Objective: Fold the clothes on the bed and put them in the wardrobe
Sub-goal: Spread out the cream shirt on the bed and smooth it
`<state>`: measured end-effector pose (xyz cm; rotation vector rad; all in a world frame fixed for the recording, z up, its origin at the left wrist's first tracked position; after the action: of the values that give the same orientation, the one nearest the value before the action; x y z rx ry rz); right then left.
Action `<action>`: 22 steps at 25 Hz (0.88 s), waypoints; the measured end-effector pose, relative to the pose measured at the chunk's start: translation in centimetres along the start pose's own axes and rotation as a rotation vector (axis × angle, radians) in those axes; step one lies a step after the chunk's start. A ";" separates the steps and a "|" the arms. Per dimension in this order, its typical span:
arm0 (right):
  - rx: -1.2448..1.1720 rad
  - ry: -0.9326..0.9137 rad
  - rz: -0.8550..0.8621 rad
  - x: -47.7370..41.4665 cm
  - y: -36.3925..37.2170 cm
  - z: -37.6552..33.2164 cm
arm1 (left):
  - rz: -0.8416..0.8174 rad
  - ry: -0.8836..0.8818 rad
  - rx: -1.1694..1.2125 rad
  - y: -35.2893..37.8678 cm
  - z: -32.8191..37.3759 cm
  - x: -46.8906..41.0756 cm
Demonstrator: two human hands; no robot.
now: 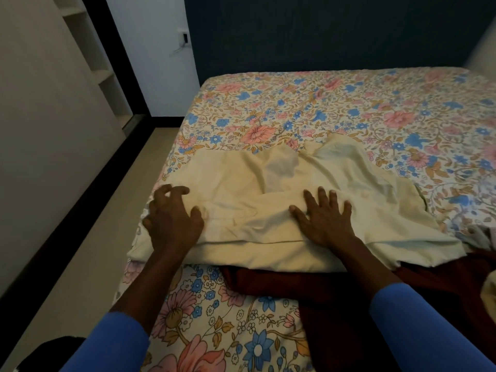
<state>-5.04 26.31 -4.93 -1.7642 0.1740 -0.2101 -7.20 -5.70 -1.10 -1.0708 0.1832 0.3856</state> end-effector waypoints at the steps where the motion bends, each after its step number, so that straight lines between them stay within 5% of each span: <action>1: -0.009 0.026 0.069 -0.2 -0.2 0.1 | 0.005 0.120 0.050 0.5 0.7 0.2; 3: -0.034 0.061 0.145 -0.2 -0.7 0.6 | -0.071 0.322 0.180 2.5 3.0 0.4; 5: -0.030 0.056 0.028 0.2 -0.9 1.1 | -0.217 0.402 0.162 5.2 5.0 0.2; 8: -0.047 0.061 -0.186 0.9 -0.7 1.5 | -0.430 0.380 -0.110 8.4 6.8 -1.5; 10: -0.058 0.062 -0.216 0.8 -0.7 1.9 | -0.473 0.322 -0.070 8.9 7.6 -3.4; 12: -0.045 0.046 -0.233 0.4 -0.8 2.1 | -0.392 0.310 -0.050 8.5 7.7 -4.4; 16: -0.037 0.066 -0.054 0.0 -0.4 2.8 | -0.083 0.579 -0.142 8.4 6.9 -0.1; 19: 0.004 0.116 -0.035 -0.3 0.2 3.7 | -0.449 0.585 -0.121 7.9 4.2 2.7; 22: 0.043 0.158 -0.035 -0.4 0.6 3.6 | -0.506 0.472 -0.216 6.7 0.0 1.5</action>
<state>-4.54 29.72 -6.25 -1.7088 0.2508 -0.3767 -8.46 -2.52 -7.08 -1.3644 0.2831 -0.3154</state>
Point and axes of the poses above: each hand's wrist, its own x-axis away from the middle knuckle, its own y-axis out of the palm, z = x × y, the point moved 1 cm from there along -x, towards the middle knuckle, and after that the axes turned 4 degrees about z, right-handed, at the moved point
